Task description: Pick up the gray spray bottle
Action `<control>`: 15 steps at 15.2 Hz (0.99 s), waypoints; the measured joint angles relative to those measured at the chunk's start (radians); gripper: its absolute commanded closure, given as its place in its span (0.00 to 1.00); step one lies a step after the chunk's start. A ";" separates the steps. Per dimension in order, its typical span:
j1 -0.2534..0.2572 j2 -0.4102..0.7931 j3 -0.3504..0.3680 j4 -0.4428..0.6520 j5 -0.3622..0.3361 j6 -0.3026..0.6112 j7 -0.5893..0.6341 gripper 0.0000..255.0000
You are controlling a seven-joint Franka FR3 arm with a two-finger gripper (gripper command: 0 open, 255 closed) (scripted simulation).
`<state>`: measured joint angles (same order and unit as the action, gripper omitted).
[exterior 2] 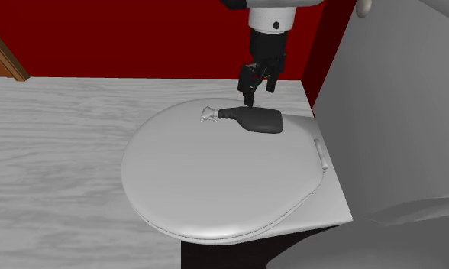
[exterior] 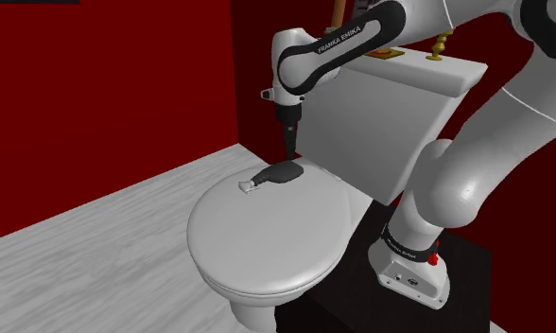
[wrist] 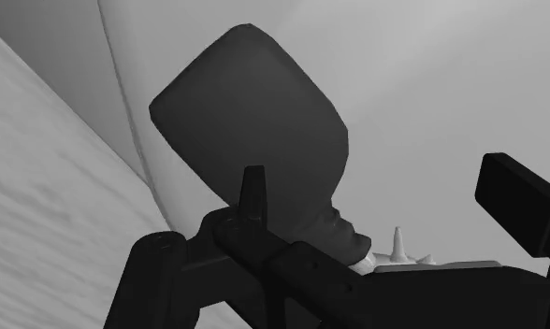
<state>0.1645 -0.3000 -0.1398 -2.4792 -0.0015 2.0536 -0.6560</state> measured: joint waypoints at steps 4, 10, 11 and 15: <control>0.045 0.164 -0.009 0.056 0.035 0.120 -0.182 0.00; 0.075 0.321 0.002 0.120 0.082 0.228 -0.381 0.00; 0.076 0.336 0.002 0.118 0.086 0.244 -0.389 0.00; 0.076 0.381 0.004 0.106 0.100 0.301 -0.404 0.00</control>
<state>0.2402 0.0813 -0.1358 -2.3733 0.0987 2.3547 -1.0605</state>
